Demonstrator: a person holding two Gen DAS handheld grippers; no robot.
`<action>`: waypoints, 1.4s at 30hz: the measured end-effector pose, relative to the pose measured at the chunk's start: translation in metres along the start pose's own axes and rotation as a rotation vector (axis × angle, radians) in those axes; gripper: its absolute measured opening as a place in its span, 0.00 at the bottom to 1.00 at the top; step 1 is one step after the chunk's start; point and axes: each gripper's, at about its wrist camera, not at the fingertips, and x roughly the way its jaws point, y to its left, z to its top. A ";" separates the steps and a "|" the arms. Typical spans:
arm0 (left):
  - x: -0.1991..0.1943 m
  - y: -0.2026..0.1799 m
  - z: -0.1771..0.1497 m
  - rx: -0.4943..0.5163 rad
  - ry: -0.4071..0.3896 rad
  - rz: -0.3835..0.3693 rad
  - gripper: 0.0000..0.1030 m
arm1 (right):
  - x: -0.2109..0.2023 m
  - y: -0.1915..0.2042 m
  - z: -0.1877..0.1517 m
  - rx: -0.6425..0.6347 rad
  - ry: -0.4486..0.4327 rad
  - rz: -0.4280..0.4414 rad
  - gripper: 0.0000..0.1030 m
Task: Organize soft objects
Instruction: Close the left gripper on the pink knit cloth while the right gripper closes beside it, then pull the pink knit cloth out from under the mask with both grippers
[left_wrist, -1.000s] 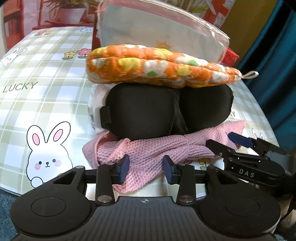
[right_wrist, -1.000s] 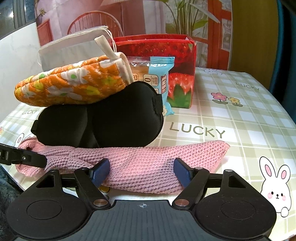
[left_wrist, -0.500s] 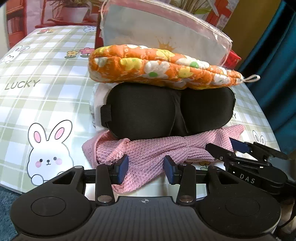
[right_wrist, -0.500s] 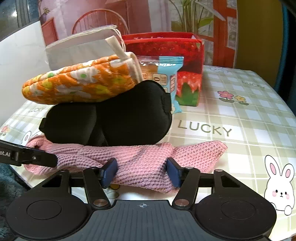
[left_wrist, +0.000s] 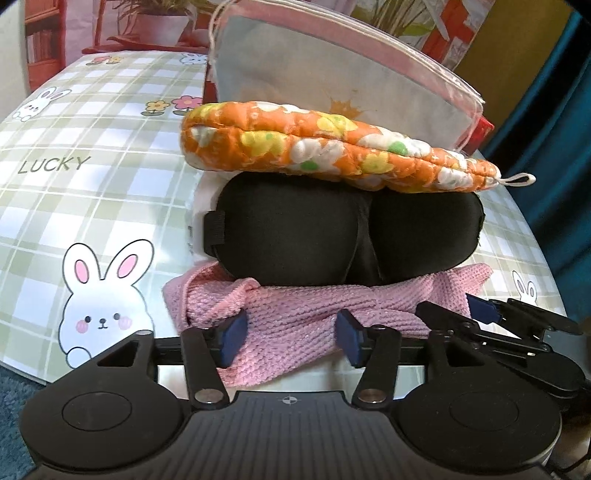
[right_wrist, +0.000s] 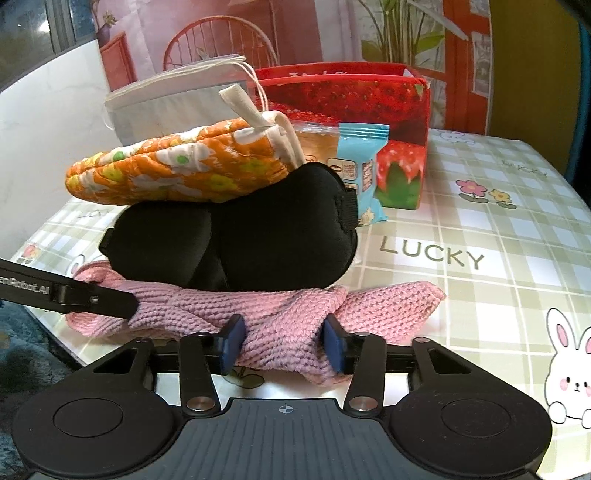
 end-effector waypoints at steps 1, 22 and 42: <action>0.002 -0.002 0.000 0.005 -0.001 -0.005 0.63 | 0.000 0.001 0.000 -0.003 0.000 0.002 0.38; -0.003 0.012 -0.003 -0.011 -0.042 -0.038 0.20 | 0.000 0.003 0.000 -0.009 -0.001 0.044 0.29; -0.003 0.010 -0.006 -0.022 -0.051 -0.045 0.18 | -0.002 0.004 0.000 -0.001 -0.009 0.068 0.25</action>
